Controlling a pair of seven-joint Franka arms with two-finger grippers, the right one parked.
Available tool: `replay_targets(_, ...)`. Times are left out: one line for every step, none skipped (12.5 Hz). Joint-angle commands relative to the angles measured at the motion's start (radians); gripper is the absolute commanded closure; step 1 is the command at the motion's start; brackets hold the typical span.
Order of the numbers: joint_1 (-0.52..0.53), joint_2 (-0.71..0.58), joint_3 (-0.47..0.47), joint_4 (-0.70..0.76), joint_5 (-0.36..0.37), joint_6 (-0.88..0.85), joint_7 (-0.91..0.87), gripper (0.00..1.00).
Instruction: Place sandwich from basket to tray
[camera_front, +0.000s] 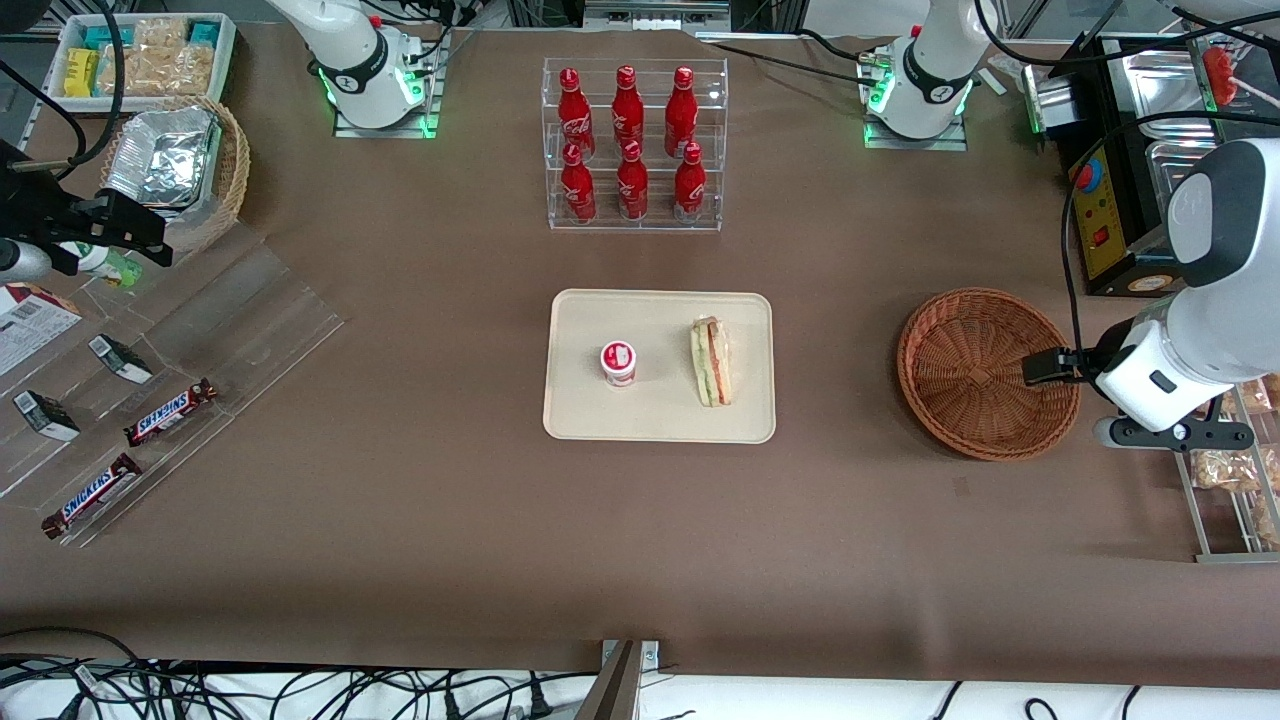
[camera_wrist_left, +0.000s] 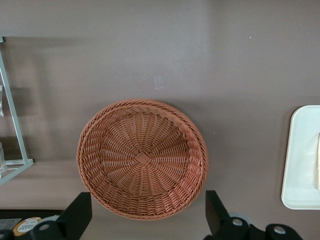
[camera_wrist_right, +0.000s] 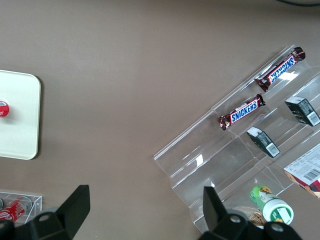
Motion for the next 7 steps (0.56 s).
replay_targets(-0.017, -0.017, 0.020, -0.012, -0.033, 0.013, 0.032, 0.00)
replay_targets(-0.014, -0.017, 0.020, -0.010, -0.070, 0.015, 0.036, 0.00)
replay_targets(-0.009, -0.017, 0.020, -0.009, -0.110, 0.016, 0.038, 0.00)
replay_targets(-0.009, -0.015, 0.020, -0.009, -0.138, 0.016, 0.039, 0.00)
replay_targets(-0.011, -0.015, 0.020, -0.009, -0.138, 0.016, 0.040, 0.00)
replay_targets(-0.012, -0.015, 0.020, -0.009, -0.133, 0.016, 0.040, 0.00)
replay_targets(-0.011, -0.015, 0.020, -0.009, -0.130, 0.016, 0.040, 0.00)
